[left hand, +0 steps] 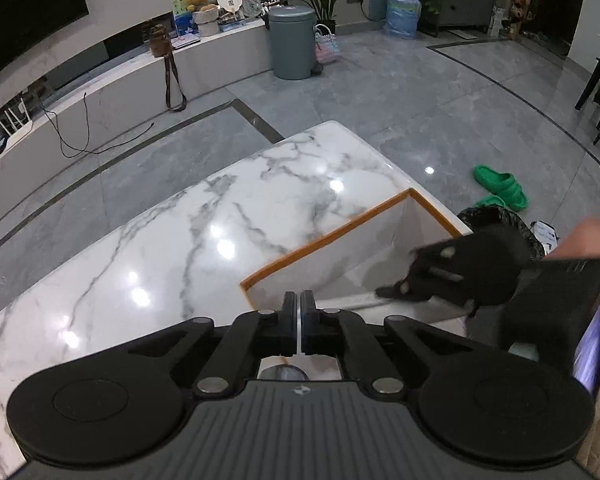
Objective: Organize rigid objects
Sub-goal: 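Carry the white box over the orange box with the right tool and lower it inside, then open the right tool to release the white box while the left tool carries the black tube toward the box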
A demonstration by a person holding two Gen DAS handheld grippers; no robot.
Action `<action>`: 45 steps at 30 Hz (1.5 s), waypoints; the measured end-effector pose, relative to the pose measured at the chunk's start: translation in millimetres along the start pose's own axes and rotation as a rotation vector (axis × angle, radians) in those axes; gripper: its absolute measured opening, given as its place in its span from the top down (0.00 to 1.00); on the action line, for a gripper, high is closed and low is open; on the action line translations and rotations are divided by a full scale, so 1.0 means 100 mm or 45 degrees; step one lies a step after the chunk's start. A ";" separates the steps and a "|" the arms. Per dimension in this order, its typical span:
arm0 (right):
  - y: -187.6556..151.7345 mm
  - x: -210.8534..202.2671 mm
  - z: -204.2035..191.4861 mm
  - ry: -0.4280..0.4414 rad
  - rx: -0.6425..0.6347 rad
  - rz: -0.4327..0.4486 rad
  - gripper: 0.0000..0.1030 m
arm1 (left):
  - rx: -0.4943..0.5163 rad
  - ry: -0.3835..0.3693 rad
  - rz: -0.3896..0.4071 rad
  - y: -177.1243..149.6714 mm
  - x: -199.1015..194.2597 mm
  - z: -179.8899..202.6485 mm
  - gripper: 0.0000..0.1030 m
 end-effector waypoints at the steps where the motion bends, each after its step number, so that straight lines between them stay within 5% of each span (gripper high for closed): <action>1: 0.00 0.05 -0.02 0.007 -0.023 0.004 0.72 | 0.016 -0.008 -0.009 0.00 0.06 0.02 0.99; 10: -0.09 0.26 -0.17 -0.071 -0.250 0.102 0.72 | 0.055 -0.023 -0.128 -0.19 0.30 -0.05 0.96; 21: -0.27 0.51 -0.29 -0.121 -0.387 0.082 0.68 | 0.235 -0.057 -0.311 -0.84 0.36 -0.20 0.85; 31: -0.26 0.40 -0.19 0.123 -0.063 -0.010 0.57 | 0.538 -0.131 -0.401 -1.26 0.34 -0.05 0.43; 38: -0.32 0.48 -0.14 0.183 0.069 -0.053 0.54 | 0.767 -0.135 -0.506 -1.57 0.43 0.06 0.32; 45: -0.22 0.70 0.05 0.205 0.198 -0.076 0.54 | 0.852 -0.127 -0.591 -1.76 0.58 0.07 0.30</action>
Point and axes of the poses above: each gripper's, at about its wrist camera, not at the fingertips, and x roughly the way its jaws point, z to its right, y to its top, the point moved 6 cm from there along x, roughly the way its jaws point, and after that the axes turned 4 degrees about -y, right-handed, at the moved point
